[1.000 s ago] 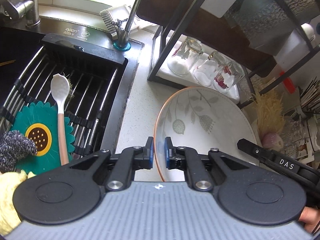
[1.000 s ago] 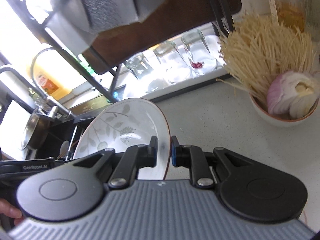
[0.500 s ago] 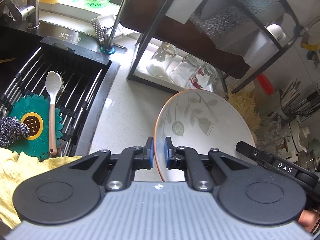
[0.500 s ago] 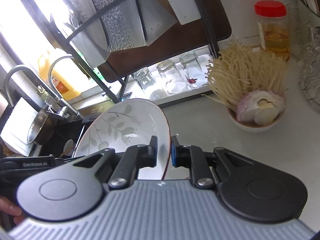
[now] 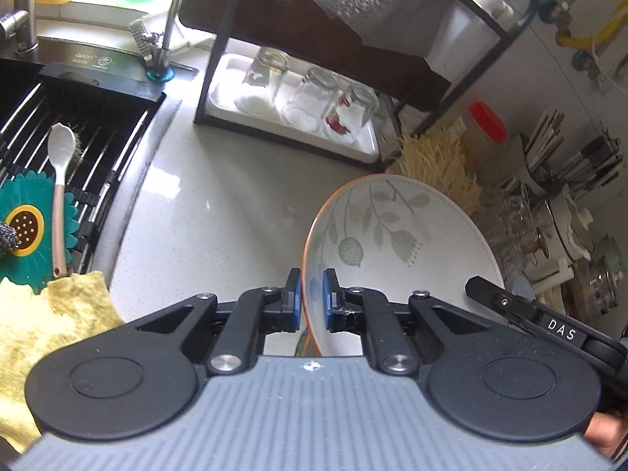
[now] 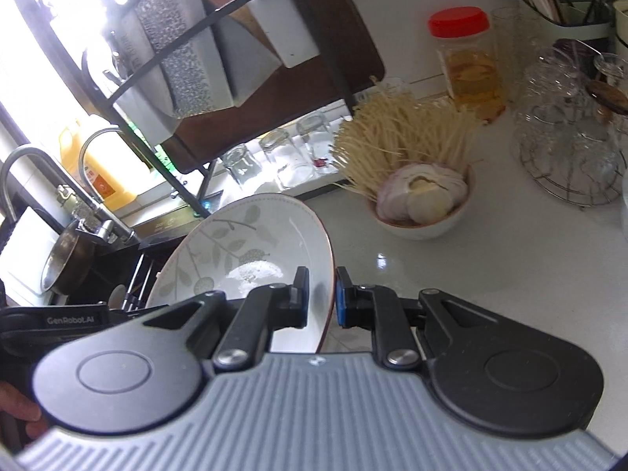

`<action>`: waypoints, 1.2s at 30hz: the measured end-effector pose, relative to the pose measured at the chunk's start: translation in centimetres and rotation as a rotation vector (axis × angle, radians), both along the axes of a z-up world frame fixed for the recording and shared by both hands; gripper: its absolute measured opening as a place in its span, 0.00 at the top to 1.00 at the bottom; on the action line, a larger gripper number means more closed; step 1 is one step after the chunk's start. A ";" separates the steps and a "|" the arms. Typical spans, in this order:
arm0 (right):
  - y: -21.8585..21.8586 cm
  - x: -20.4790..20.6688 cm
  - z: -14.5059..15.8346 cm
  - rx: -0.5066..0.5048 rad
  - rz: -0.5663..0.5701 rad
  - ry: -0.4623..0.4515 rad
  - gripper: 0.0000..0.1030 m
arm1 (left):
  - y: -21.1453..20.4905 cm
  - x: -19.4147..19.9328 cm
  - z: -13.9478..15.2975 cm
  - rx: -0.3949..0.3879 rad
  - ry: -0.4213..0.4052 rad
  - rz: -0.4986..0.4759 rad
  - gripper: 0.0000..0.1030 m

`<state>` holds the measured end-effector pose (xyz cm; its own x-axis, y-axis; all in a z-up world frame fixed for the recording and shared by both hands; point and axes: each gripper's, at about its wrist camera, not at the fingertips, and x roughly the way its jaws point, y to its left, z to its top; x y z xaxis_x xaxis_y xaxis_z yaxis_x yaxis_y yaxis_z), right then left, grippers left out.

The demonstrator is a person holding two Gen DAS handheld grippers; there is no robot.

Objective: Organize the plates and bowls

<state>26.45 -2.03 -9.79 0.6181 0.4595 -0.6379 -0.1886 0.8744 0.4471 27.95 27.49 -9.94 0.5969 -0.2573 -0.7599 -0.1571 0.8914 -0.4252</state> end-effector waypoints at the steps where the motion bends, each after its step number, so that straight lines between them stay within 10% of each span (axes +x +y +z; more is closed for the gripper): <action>1: -0.4 -0.2 -0.3 -0.006 -0.005 0.002 0.84 | -0.4 -0.1 -0.2 -0.001 0.004 -0.007 0.88; 36: -1.7 -4.8 -7.7 -0.235 -0.070 -0.084 0.80 | -6.4 -2.7 -6.6 0.103 0.069 -0.120 0.87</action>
